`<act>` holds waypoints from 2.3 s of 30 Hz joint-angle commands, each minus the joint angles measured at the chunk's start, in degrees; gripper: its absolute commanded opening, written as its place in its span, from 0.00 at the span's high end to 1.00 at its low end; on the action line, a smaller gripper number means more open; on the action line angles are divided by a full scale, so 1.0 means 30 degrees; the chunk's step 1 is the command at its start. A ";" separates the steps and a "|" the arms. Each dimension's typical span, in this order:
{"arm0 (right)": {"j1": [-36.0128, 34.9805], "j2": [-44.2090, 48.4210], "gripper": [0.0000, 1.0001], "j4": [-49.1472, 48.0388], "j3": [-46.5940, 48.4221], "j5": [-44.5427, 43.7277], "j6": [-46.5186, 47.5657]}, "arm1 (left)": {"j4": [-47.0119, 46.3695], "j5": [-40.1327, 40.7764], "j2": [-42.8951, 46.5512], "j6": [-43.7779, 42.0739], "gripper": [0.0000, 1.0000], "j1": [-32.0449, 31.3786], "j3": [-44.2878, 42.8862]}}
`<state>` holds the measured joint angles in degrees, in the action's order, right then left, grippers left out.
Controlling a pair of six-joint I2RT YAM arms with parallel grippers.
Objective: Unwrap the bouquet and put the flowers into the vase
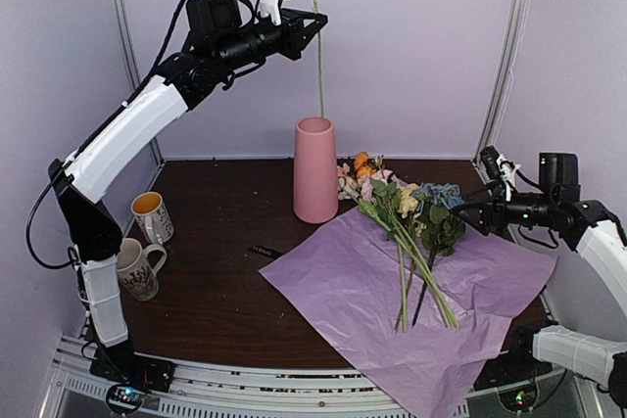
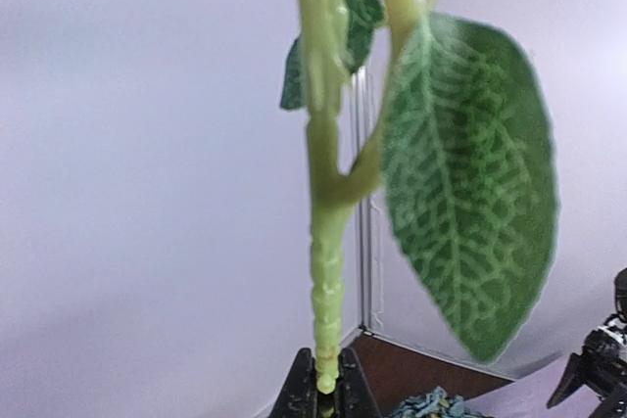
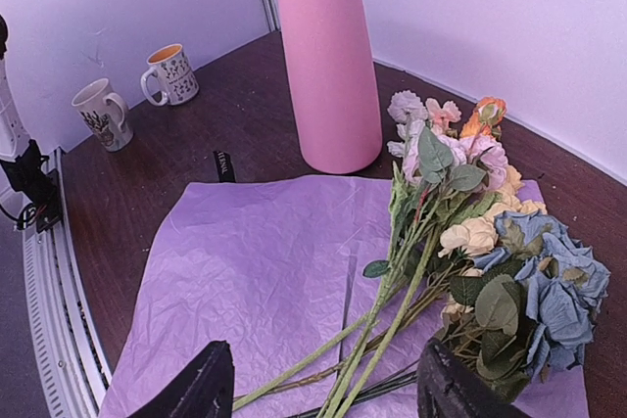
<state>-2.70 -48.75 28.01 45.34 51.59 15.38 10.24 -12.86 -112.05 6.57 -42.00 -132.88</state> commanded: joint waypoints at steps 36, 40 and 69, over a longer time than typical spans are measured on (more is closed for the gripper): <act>0.0167 -0.0287 0.37 -0.0782 -0.0290 -0.0082 0.0822 | -0.7607 0.3049 -0.0872 0.1364 0.03 0.1755 0.9394; 0.0166 -0.0366 0.37 -0.0809 -0.0319 -0.0084 0.0822 | -0.7718 0.3676 0.0325 0.1441 0.02 0.1724 1.0413; -0.5588 -1.5130 0.64 0.3512 0.8714 -0.9716 0.0899 | -0.1172 1.5214 0.8920 0.3813 0.29 -0.6494 2.3788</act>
<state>-19.09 -86.26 33.08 64.75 21.82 18.68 3.31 39.46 -87.02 10.85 -59.42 -61.80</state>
